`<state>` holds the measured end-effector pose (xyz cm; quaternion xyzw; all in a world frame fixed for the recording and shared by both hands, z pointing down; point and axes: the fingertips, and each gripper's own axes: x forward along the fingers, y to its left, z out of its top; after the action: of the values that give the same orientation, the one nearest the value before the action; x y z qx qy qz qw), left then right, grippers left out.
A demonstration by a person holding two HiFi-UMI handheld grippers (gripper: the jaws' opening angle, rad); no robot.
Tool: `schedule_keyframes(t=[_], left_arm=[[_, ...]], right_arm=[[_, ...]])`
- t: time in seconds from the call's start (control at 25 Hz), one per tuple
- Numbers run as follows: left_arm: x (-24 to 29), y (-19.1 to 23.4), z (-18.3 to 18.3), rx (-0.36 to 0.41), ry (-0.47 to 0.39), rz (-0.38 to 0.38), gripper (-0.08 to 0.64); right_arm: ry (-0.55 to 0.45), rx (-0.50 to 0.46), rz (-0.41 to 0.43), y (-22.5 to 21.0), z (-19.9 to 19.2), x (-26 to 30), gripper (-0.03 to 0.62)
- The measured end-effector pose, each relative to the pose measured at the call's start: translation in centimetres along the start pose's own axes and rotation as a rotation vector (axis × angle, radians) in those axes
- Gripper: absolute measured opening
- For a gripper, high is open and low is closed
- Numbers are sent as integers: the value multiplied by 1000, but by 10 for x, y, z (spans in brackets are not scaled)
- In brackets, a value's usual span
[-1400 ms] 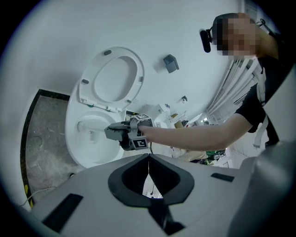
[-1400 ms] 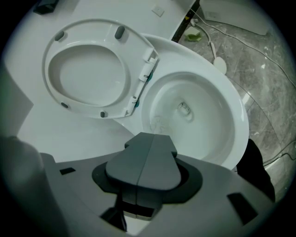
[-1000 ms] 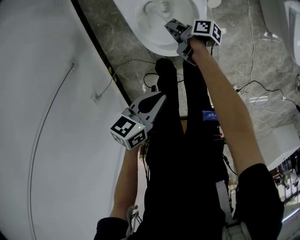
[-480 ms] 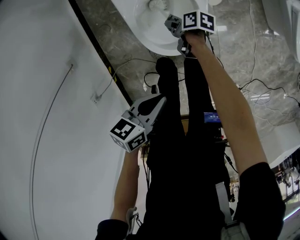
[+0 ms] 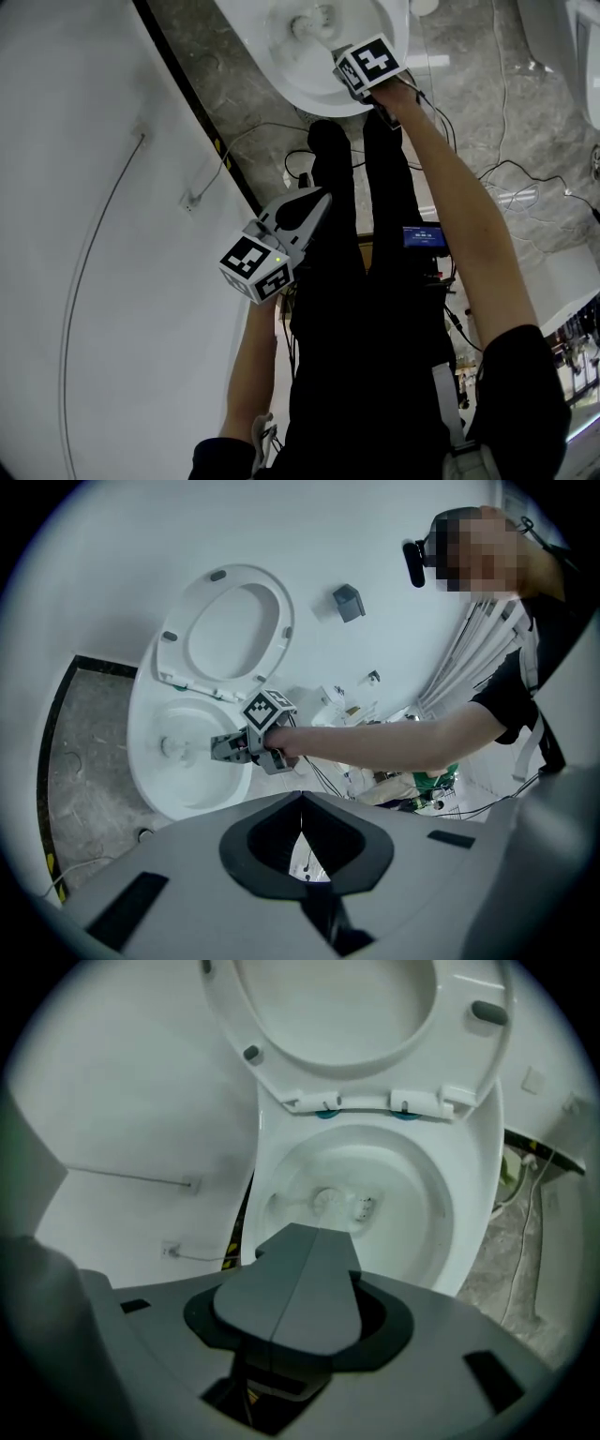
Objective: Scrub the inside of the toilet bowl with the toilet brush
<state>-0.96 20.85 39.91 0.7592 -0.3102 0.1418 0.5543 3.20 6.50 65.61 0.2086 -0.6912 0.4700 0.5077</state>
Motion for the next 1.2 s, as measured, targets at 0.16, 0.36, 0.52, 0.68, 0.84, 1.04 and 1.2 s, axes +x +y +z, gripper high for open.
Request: schedule_keyframes(t=[0.16, 0.36, 0.52, 0.68, 0.84, 1.04, 1.2], left_arm=[[0, -4, 3, 7, -12, -9, 8], [3, -4, 3, 11, -25, -15, 8], [9, -6, 8, 7, -33, -22, 9], [10, -8, 12, 10, -45, -29, 8], [6, -8, 12, 11, -56, -26, 9], [2, -7, 17, 10, -73, -20, 8], [0, -7, 16, 3, -79, -19, 8]], right_arm=[[88, -193, -72, 4, -20, -6, 212], [166, -449, -71, 5, -53, -13, 212], [222, -559, -55, -8, -71, -26, 212], [266, -643, -55, -12, -81, -37, 212], [294, -684, -53, -6, -92, -48, 212], [356, -802, -76, -12, -106, -69, 212], [422, -861, -131, -25, -109, -82, 212]])
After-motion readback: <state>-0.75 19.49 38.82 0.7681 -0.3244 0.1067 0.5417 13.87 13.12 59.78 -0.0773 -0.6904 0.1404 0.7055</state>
